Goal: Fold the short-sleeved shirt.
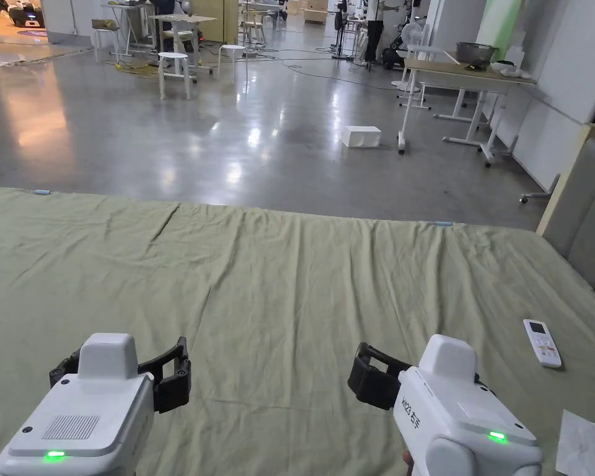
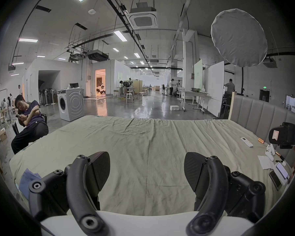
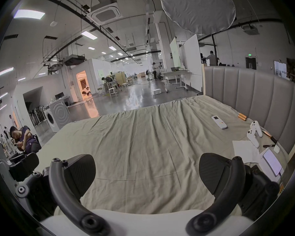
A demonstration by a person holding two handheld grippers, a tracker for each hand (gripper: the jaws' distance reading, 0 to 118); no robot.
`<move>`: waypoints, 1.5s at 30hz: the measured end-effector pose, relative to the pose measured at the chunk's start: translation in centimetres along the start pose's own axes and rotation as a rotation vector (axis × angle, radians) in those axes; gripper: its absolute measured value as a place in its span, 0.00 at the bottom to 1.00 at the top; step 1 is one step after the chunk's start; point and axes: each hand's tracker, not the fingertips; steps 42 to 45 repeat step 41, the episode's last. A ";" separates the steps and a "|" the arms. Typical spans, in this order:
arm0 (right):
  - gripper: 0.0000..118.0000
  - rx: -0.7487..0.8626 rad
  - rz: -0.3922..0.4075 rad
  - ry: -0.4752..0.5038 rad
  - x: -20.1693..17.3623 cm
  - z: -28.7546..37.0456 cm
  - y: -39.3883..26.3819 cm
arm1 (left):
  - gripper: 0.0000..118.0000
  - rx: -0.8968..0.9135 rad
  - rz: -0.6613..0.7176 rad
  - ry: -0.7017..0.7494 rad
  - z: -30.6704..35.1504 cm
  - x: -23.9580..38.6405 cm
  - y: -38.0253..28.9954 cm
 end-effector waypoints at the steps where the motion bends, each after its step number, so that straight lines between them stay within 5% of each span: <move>1: 1.00 -0.005 0.007 -0.009 -0.1 0.0 0.1 | 0.77 0.001 -0.001 0.001 0.0 0.0 0.0; 22: 1.00 -0.029 0.070 -0.106 0.9 -1.4 -0.7 | 0.77 -0.005 -0.017 0.001 0.0 -0.1 0.4; 33: 1.00 -0.023 0.053 -0.100 1.2 -1.4 -0.4 | 0.77 -0.014 -0.026 0.006 -0.1 -0.3 0.3; 37: 1.00 -0.039 -0.002 -0.020 1.8 -1.3 -0.5 | 0.77 -0.015 -0.035 0.022 -0.1 -0.4 0.3; 45: 1.00 -0.018 0.063 -0.029 1.9 -1.6 -0.8 | 0.77 -0.018 -0.042 0.042 -0.3 -0.4 0.2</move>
